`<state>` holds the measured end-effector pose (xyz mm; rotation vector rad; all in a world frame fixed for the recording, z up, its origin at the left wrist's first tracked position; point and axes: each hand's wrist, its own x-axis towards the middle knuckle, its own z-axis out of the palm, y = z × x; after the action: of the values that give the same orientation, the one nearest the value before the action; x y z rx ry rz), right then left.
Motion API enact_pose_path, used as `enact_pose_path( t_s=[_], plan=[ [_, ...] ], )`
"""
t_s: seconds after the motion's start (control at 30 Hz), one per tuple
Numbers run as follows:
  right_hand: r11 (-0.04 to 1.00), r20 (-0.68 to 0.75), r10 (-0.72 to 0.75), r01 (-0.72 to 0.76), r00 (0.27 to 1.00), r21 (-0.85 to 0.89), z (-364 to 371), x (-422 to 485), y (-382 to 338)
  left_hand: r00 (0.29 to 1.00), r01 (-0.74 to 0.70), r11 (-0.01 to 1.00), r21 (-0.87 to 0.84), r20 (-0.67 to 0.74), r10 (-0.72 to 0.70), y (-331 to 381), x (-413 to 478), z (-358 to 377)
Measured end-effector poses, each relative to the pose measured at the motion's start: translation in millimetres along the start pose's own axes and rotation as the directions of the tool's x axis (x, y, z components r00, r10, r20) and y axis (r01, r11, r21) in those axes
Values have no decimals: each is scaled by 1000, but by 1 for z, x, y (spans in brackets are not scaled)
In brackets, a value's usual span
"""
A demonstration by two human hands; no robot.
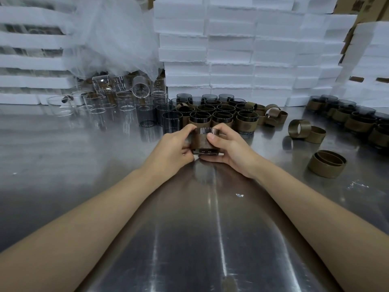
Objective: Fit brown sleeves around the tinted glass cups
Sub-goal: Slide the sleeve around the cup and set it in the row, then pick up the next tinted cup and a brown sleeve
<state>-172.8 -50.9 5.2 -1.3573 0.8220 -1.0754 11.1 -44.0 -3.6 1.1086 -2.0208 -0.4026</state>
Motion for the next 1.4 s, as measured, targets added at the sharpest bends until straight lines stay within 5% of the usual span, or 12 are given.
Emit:
enact_pose_path(
  t_s=[0.17, 0.3, 0.53, 0.7, 0.77, 0.87, 1.07, 1.2, 1.4],
  plan=[
    [1000, 1, -13, 13, 1000, 3, -2, 0, 2, 999, -27, 1000, 13, -20, 27, -2, 2, 2],
    [999, -17, -41, 41, 999, 19, -3, 0, 3, 999, 32, 990, -140, -15, -34, -3, 0, 9],
    [991, 159, -6, 26, 987, -127, -11, -1, -2, 999, -2, 997, -73, -38, -1, -2, 1, 13],
    [1000, 112, 15, -18, 994, 24, -9, 2, 0, 998, 12, 988, -155, -51, -20, -1, 1, 13],
    [997, 52, -12, 16, 999, -77, -9, 3, 2, 999, -7, 985, -172, -48, -1, -1, 1, 13],
    [795, -27, -192, 139, 981, -590, -7, 3, 4, 1000, -10, 994, -112, -31, 7, -1, 0, 12],
    [446, -133, -360, 45, 924, -894, -22, 5, 6, 997, 69, 969, 238, -61, -56, -2, 1, 13],
    [506, -378, -331, -175, 865, -844, -34, 6, 6, 968, 237, 914, 331, -155, -195, -10, 9, 12],
    [680, -498, -291, -189, 817, -708, -39, 2, 5, 961, 277, 854, 440, -110, -255, -17, 19, 16]
  ],
)
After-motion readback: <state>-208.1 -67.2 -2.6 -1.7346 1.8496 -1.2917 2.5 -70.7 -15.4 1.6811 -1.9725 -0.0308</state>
